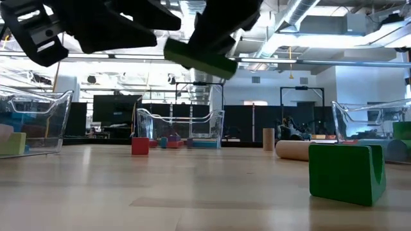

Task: Sort blocks by size
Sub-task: Put the green rectangular block into the top transparent bin

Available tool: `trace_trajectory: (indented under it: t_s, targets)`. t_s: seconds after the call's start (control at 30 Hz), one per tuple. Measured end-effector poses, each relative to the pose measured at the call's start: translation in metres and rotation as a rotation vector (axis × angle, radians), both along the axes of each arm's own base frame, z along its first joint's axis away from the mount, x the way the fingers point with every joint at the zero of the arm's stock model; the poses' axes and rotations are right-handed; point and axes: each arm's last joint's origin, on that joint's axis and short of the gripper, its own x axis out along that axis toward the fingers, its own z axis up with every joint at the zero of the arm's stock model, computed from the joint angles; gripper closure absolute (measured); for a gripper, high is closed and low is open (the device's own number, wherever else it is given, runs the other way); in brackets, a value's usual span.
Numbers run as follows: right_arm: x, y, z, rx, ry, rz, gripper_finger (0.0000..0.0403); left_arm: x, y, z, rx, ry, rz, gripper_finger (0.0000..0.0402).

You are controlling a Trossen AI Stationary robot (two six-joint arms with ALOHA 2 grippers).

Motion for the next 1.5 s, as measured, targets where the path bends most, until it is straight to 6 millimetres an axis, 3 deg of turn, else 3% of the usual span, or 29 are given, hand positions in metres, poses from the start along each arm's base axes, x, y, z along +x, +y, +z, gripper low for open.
trace_trajectory:
  t_s: [0.23,0.8,1.0,1.23,1.5]
  targets:
    - [0.004,0.001,0.013,-0.005,-0.049,0.023,0.026,0.0,0.0,0.0,0.014,-0.007,-0.009,0.0235]
    - [0.007,-0.002,0.022,0.02,-0.107,0.048,0.0261,0.002,-0.001,0.007,0.05,-0.083,-0.034,0.0236]
    - [0.003,-0.002,0.035,0.032,-0.147,0.053,0.026,0.002,-0.001,0.008,0.036,-0.085,-0.025,0.0279]
    - [0.002,-0.003,0.036,0.035,-0.145,0.05,0.0259,0.002,-0.002,0.009,0.046,-0.091,-0.036,0.0346]
    - [0.0,-0.003,0.035,0.028,-0.122,0.045,0.0258,0.002,-0.002,0.008,0.039,-0.086,-0.03,0.0347]
